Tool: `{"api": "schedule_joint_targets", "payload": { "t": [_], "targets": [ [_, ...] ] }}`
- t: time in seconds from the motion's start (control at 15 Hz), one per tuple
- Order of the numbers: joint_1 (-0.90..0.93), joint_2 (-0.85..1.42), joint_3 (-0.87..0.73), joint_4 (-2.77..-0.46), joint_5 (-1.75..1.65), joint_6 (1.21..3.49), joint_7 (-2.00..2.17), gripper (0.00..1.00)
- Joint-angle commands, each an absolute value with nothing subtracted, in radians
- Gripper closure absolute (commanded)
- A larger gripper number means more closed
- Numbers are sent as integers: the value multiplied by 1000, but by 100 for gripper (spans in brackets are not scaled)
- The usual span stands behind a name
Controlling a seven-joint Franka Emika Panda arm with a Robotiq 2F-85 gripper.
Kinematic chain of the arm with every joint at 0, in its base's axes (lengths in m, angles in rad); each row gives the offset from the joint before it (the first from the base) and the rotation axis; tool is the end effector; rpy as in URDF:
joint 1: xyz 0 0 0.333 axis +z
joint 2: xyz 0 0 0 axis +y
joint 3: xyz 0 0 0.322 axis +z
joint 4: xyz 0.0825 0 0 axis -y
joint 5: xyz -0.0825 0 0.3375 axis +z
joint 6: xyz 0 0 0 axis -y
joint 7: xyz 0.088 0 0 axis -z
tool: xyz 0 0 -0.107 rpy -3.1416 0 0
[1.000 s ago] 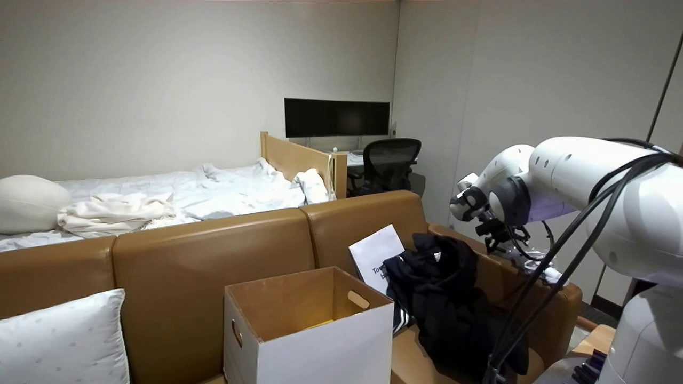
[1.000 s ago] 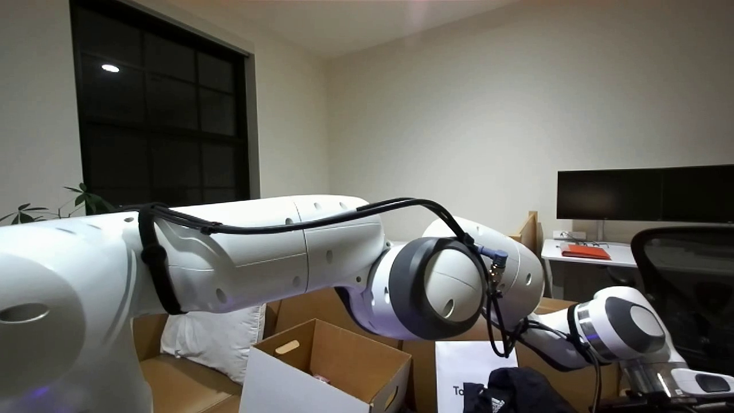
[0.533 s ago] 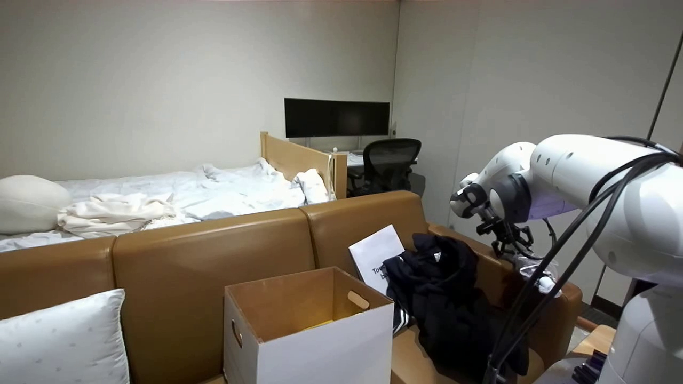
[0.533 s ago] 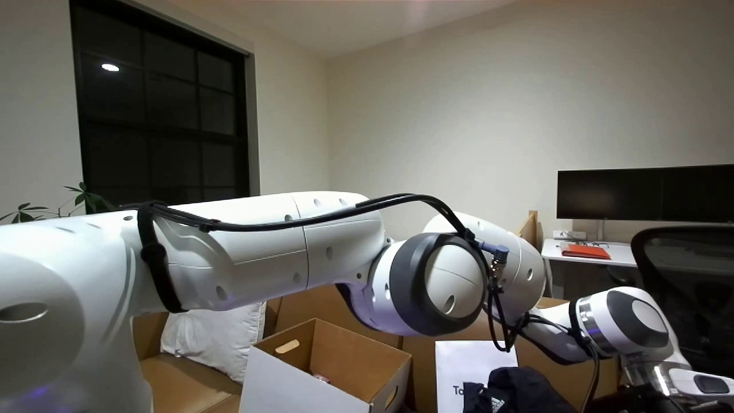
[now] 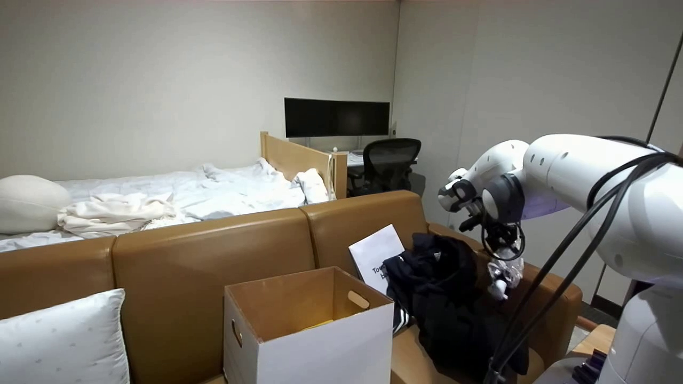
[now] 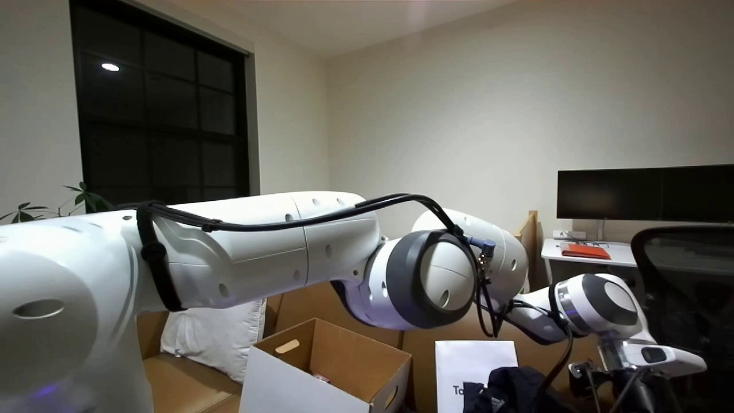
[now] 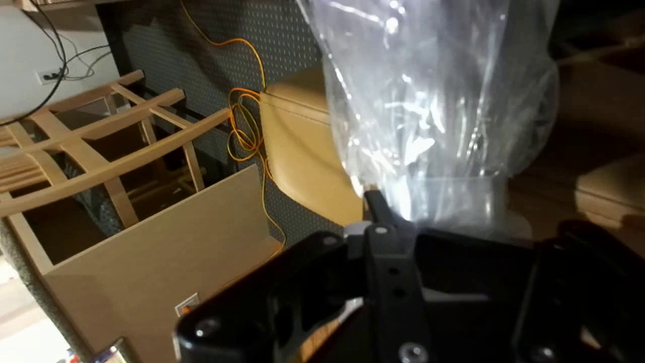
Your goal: Remove the clothes from the box, put them on the couch, and then put the umbrella on the couch in the box
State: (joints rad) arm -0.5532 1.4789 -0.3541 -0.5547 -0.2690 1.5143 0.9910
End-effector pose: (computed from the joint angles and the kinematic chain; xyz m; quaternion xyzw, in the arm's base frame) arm 0.5127 -0.4817 0.1009 0.6359 -0.6659 -0.1875 0.3420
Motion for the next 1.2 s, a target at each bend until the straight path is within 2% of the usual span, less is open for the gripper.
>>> {"api": "schedule_joint_targets", "payload": {
  "t": [0.0,0.13,0.4,0.53,0.6,0.67,0.8,1.13],
  "targets": [
    [-525,1479,-367,-472,-262,1539,1150,100],
    [-494,1478,-377,-425,-285,1573,1210,96],
    [-430,1474,-397,-333,-322,1615,1255,96],
    [-377,1423,-427,-413,-344,1658,1237,98],
    [-360,1413,-436,-427,-357,1664,1201,87],
    [-344,1403,-457,-449,-380,1649,1184,71],
    [-345,1424,-507,-393,-444,1560,1184,59],
    [-365,1435,-598,-357,-519,1564,1311,27]
  ]
}}
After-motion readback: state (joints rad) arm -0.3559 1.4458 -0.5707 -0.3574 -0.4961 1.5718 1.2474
